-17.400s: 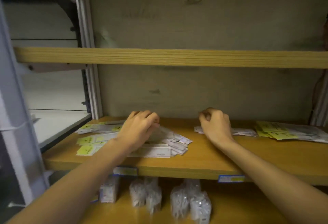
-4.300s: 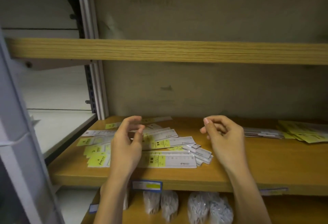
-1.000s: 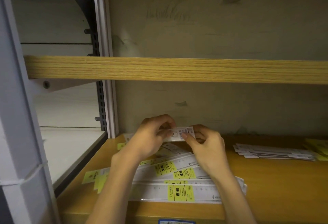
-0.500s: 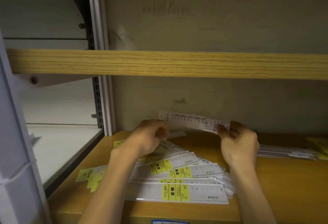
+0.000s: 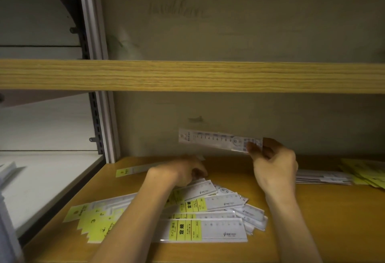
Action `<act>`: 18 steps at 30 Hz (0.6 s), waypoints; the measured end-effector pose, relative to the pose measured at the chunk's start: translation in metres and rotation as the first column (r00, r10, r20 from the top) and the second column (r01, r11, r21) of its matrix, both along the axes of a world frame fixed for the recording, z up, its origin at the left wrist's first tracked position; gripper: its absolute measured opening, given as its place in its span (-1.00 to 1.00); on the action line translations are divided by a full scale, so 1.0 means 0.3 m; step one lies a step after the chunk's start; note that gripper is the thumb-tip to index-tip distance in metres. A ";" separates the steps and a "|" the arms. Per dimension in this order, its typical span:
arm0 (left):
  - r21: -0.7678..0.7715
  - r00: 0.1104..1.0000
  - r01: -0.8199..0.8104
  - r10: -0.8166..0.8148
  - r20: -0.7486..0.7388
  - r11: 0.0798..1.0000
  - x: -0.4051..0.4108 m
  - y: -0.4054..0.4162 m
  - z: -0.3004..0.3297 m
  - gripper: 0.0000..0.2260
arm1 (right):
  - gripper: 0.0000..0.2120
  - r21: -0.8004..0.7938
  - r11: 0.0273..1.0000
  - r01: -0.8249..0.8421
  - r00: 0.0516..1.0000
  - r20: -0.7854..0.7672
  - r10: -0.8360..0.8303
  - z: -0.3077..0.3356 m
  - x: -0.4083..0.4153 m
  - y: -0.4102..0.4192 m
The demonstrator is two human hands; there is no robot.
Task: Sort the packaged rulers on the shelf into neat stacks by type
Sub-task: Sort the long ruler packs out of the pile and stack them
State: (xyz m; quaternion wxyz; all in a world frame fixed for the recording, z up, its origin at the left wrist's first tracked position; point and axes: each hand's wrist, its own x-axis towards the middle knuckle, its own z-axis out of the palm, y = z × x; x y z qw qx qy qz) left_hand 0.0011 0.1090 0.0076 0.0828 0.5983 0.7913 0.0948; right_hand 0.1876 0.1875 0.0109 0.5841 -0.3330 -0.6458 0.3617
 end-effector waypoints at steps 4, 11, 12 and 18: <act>-0.004 1.000 0.009 -0.009 0.014 1.000 -0.002 0.004 -0.005 -0.59 | -0.83 -0.012 1.000 -0.012 1.000 -0.002 0.012 -0.006 -0.005 0.001; 0.009 1.000 0.012 -0.012 0.006 1.000 0.002 0.004 -0.005 -0.62 | -0.96 -0.002 0.999 -0.045 0.999 0.009 0.045 -0.021 -0.012 -0.003; 0.012 1.000 0.016 -0.016 0.005 1.000 0.000 0.006 -0.006 -0.65 | -0.95 0.000 0.999 -0.045 0.999 0.008 0.045 -0.022 -0.011 -0.003; 0.078 1.000 -0.011 0.013 -0.026 0.997 -0.011 0.008 -0.008 -0.63 | -0.89 0.019 0.999 -0.036 0.999 0.010 0.035 -0.020 0.004 -0.002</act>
